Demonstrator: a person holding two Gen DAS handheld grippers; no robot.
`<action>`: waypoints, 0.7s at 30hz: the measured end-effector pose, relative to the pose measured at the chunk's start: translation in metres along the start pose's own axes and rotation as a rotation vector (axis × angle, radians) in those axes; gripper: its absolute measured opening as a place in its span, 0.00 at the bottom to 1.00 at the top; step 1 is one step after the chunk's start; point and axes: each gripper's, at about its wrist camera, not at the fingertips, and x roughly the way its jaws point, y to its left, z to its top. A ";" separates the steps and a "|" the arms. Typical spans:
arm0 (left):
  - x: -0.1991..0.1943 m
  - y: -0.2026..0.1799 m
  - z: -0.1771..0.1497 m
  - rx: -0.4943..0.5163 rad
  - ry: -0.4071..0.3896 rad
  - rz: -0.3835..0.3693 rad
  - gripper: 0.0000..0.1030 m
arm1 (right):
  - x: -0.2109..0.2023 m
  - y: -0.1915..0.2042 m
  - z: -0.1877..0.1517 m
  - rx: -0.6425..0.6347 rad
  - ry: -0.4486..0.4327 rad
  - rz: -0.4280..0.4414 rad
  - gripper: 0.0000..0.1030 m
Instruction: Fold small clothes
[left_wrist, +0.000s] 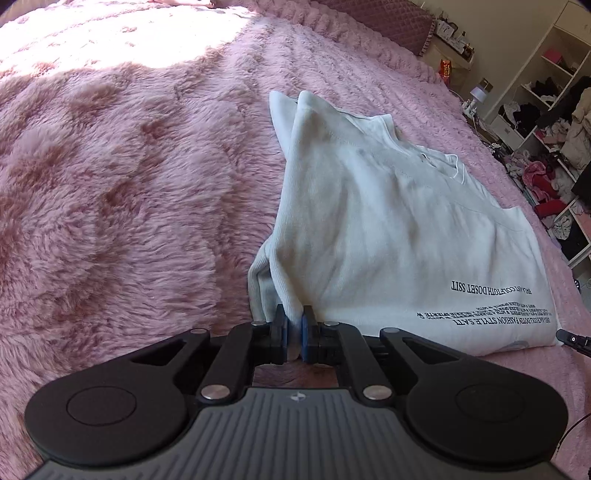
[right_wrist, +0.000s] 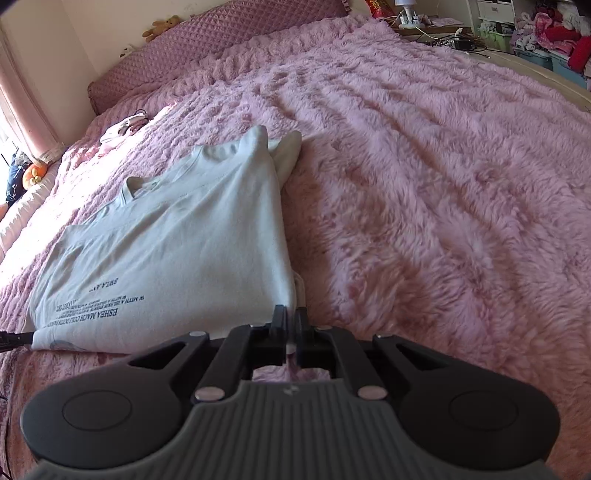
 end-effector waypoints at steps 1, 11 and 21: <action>0.000 0.001 0.000 -0.006 0.002 -0.002 0.09 | 0.005 0.001 -0.004 -0.008 -0.002 -0.009 0.00; -0.040 0.008 0.017 0.022 -0.099 -0.030 0.22 | -0.009 0.001 0.010 -0.043 -0.046 -0.001 0.36; 0.019 -0.018 0.103 0.101 -0.210 0.020 0.35 | 0.042 0.033 0.095 -0.111 -0.205 0.021 0.50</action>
